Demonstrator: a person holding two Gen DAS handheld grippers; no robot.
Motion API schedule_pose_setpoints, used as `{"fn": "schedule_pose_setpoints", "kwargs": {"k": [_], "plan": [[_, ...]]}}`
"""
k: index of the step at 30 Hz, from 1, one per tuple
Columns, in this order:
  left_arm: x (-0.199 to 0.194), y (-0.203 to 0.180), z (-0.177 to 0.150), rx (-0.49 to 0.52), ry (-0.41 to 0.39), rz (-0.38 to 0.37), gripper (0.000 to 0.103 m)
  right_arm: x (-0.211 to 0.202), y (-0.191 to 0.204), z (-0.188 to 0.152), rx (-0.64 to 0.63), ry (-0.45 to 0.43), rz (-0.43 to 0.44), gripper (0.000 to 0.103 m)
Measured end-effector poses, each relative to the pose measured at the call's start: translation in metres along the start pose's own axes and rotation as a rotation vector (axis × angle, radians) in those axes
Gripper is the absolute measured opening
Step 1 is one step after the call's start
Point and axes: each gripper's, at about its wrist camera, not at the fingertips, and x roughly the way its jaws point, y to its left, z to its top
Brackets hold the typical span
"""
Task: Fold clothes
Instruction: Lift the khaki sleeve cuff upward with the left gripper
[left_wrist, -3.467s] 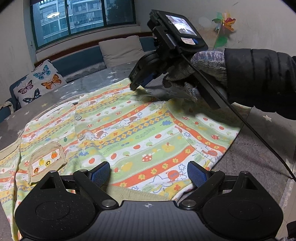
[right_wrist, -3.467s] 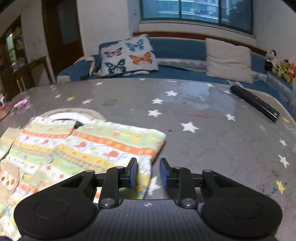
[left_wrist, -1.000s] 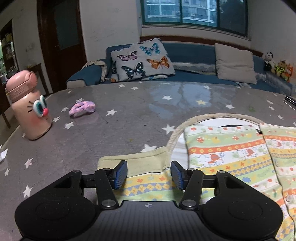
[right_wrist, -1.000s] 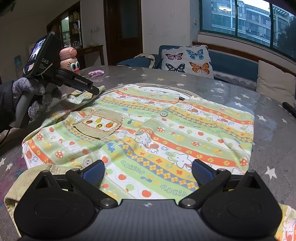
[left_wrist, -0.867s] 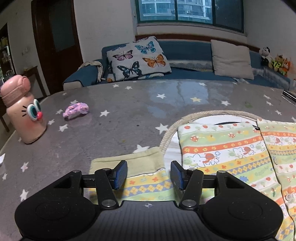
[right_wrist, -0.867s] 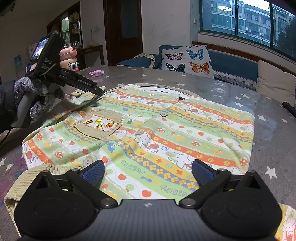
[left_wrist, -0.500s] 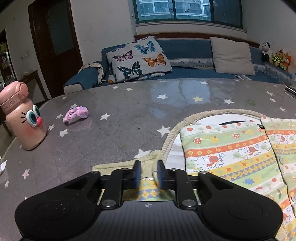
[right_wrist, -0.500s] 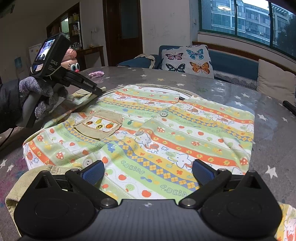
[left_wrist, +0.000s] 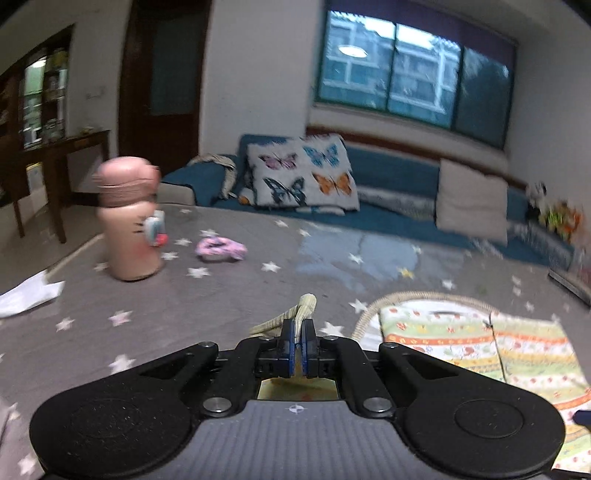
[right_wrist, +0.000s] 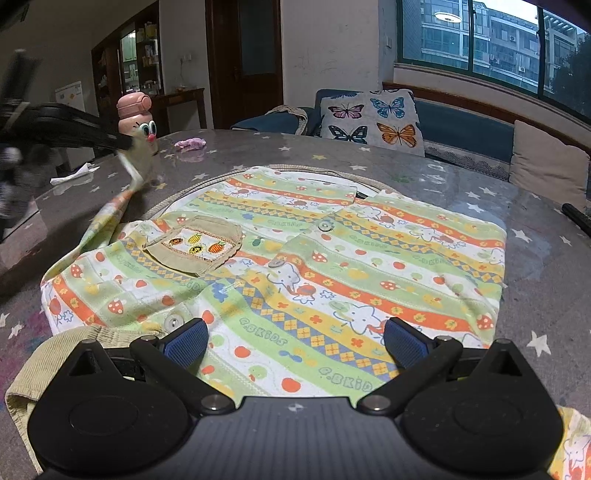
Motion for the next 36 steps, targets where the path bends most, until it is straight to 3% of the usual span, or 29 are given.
{"fn": "schedule_pose_setpoints", "kwargs": {"k": [6, 14, 20, 23, 26, 28, 31, 36], "plan": [[-0.049, 0.050, -0.014, -0.103, -0.050, 0.061, 0.004, 0.000, 0.001, 0.000, -0.004, 0.002, -0.003, 0.103], [-0.078, 0.091, -0.061, -0.146, -0.016, 0.166, 0.004, 0.000, 0.001, 0.000, -0.006, 0.003, -0.005, 0.103], [-0.070, 0.102, -0.084, -0.161, 0.075, 0.218, 0.004, 0.000, 0.001, 0.000, -0.007, 0.003, -0.005, 0.103], [-0.066, 0.102, -0.082, -0.147, 0.096, 0.266, 0.012, 0.000, 0.001, 0.000, -0.007, 0.003, -0.005, 0.103], [-0.068, 0.105, -0.078, -0.131, 0.085, 0.323, 0.012, 0.000, 0.001, 0.000, -0.006, 0.003, -0.005, 0.103], [-0.071, 0.106, -0.073, -0.130, 0.060, 0.327, 0.012, 0.000, 0.001, 0.000, -0.006, 0.003, -0.005, 0.103], [-0.069, 0.102, -0.064, -0.114, 0.048, 0.272, 0.012, 0.000, 0.001, 0.000, -0.007, 0.003, -0.005, 0.103], [-0.041, 0.085, -0.059, -0.060, 0.114, 0.169, 0.012, 0.000, 0.001, 0.000, -0.007, 0.003, -0.005, 0.103]]}}
